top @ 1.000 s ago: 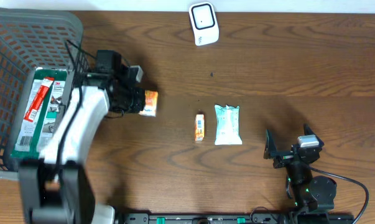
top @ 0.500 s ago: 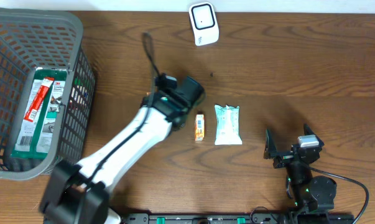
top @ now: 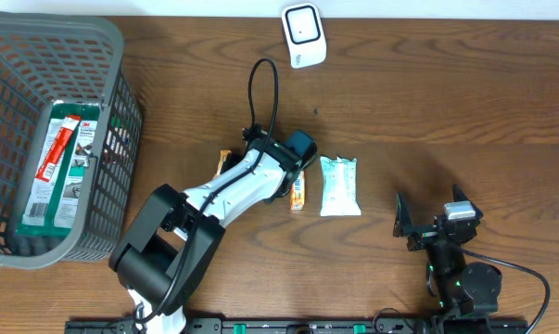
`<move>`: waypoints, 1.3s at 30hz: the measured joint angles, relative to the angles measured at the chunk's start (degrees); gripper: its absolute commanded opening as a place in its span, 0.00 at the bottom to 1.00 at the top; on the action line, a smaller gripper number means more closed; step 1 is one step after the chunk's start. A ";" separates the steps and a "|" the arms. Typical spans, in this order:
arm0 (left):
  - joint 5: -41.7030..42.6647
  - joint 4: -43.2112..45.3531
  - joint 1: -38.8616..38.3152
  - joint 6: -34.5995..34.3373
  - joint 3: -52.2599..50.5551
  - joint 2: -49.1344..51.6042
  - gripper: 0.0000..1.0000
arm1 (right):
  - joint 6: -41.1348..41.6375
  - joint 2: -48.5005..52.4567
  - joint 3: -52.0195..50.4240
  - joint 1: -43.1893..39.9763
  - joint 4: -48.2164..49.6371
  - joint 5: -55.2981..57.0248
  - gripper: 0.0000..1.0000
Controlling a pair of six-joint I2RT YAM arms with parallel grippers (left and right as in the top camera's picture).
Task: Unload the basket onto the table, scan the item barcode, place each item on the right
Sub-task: 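Open the left gripper and move it back over the basket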
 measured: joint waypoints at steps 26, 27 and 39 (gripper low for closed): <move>3.41 3.21 -0.76 -0.57 -0.70 1.29 0.07 | 0.00 0.00 -0.02 0.00 0.00 0.00 0.99; 3.30 2.93 -0.81 -0.44 -0.70 1.29 0.07 | 0.00 0.00 -0.02 0.00 0.00 0.00 0.99; 3.48 2.19 -2.23 -0.37 -0.59 1.29 0.08 | 0.00 0.00 -0.02 0.00 0.00 0.00 0.99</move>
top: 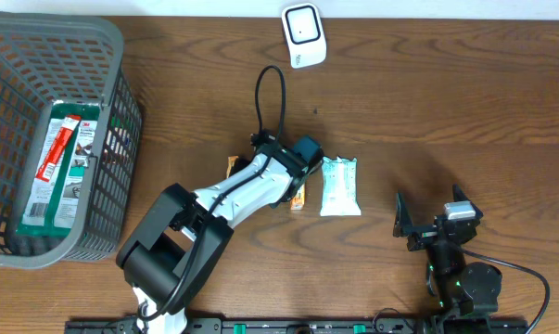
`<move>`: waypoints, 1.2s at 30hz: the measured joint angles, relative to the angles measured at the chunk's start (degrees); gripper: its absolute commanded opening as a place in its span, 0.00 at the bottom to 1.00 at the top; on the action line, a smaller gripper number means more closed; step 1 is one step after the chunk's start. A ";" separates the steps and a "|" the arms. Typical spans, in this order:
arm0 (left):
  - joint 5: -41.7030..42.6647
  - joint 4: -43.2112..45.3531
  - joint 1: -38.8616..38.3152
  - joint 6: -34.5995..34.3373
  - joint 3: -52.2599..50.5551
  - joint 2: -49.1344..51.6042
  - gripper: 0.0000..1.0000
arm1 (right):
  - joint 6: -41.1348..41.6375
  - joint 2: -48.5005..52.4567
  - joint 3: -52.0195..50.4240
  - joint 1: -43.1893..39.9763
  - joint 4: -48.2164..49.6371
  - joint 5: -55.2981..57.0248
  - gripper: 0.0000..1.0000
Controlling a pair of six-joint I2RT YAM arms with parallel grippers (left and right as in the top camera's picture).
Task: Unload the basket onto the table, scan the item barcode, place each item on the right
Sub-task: 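Open the left gripper and move it back over the basket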
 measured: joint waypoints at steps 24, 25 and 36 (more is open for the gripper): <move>1.33 0.13 -2.64 0.04 0.22 -0.07 0.26 | 0.00 0.00 0.00 0.00 0.00 0.00 0.99; 1.42 0.11 -2.64 0.09 0.22 -0.20 0.27 | 0.00 0.00 0.00 0.00 0.00 0.00 0.99; 4.83 1.20 -2.64 -0.02 0.22 -6.14 0.32 | 0.00 0.00 0.00 0.00 0.00 0.00 0.99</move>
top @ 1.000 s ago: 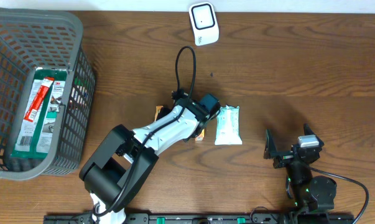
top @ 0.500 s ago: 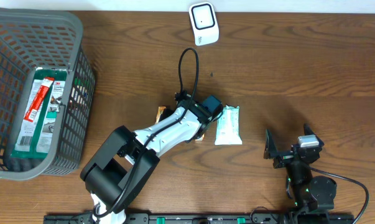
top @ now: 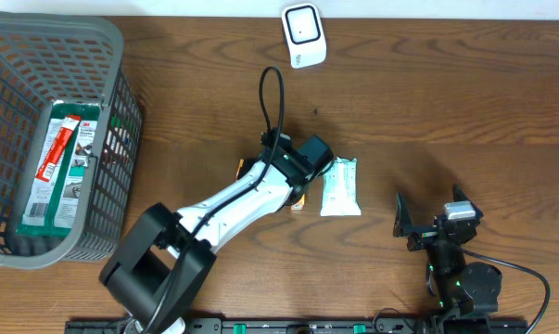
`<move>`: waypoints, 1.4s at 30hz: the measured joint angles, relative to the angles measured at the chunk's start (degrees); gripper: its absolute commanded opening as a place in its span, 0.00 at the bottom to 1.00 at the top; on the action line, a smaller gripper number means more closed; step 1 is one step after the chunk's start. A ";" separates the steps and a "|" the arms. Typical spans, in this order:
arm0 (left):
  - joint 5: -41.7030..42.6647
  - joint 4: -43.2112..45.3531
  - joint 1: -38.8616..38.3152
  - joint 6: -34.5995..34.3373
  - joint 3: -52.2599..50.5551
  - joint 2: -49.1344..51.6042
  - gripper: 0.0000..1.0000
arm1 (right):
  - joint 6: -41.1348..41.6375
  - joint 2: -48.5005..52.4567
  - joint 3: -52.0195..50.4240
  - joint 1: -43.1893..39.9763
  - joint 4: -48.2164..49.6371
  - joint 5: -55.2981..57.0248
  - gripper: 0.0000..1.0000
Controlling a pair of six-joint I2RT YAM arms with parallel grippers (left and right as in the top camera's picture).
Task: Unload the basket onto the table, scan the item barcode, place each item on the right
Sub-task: 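Open the left gripper and move it back over the basket, then lower the left gripper into the basket toward the red-strip glove pack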
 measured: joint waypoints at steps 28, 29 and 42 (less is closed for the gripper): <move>1.40 -10.47 49.29 0.00 34.73 -20.31 0.66 | 0.00 0.00 0.00 0.00 0.00 0.00 0.99; 1.66 -10.45 51.95 0.00 34.73 -19.15 0.66 | 0.00 0.00 0.00 0.00 0.00 0.00 0.99; 10.64 -10.25 66.66 6.21 34.69 2.36 0.81 | 0.00 0.00 0.00 0.00 0.00 0.00 0.99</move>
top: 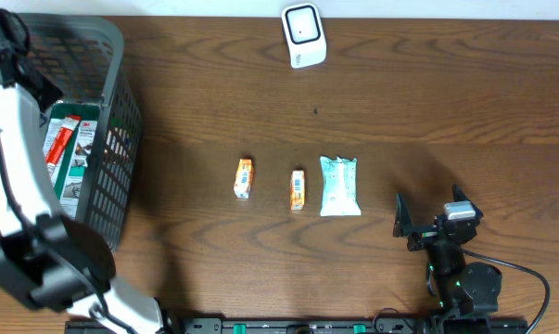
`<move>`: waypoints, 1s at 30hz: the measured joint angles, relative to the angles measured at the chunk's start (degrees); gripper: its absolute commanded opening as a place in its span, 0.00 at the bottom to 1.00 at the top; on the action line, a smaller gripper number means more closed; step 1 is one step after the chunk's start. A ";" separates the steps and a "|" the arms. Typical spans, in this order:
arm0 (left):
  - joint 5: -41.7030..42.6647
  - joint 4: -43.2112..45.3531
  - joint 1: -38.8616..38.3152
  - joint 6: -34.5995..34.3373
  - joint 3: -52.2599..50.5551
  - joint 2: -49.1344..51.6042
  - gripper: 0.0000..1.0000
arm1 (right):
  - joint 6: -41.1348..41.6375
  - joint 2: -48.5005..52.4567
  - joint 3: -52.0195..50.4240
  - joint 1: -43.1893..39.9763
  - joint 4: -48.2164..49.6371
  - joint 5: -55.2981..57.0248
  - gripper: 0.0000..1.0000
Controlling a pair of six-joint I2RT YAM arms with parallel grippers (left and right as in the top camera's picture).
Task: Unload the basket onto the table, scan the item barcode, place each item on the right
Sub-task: 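Lower the left gripper into the basket toward the red-strip glove pack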
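Three items lie in a row mid-table: a small orange packet (244, 177), a second orange packet (298, 188) and a white-and-teal pouch (339, 186). The white barcode scanner (303, 34) stands at the far edge. My left arm (15, 139) reaches up the left side over the basket. Its gripper sits in the top left corner, largely cut off, so its jaws cannot be read. My right gripper (404, 223) rests near the front right, open and holding nothing, apart from the pouch.
A grey mesh basket (103, 56) fills the left end of the table and holds green-and-white packages (75, 158) and a red one, partly behind my left arm. The right arm's base (464, 278) sits at the front edge.
My left arm was stretched over the two orange packets mid-table, and it is now at the far left over the basket. Both orange packets now lie uncovered on the wood. The right arm has not moved.
My left gripper hovered over the orange packets beside the pouch at all three earlier moments, shifting slightly right each time and hiding parts of them. Now the arm is away over the basket, and the three items lie in a row on the table.
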 measured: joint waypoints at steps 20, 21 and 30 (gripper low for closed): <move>13.05 4.76 0.76 31.23 -0.24 17.38 0.94 | 0.00 0.00 0.00 0.00 0.00 0.00 0.99; 14.14 4.76 0.79 32.52 -0.24 17.57 0.95 | 0.00 0.00 0.00 0.00 0.00 0.00 0.99; 17.64 5.40 1.86 39.85 -0.28 17.97 0.98 | 0.00 0.00 0.00 0.00 0.00 0.00 0.99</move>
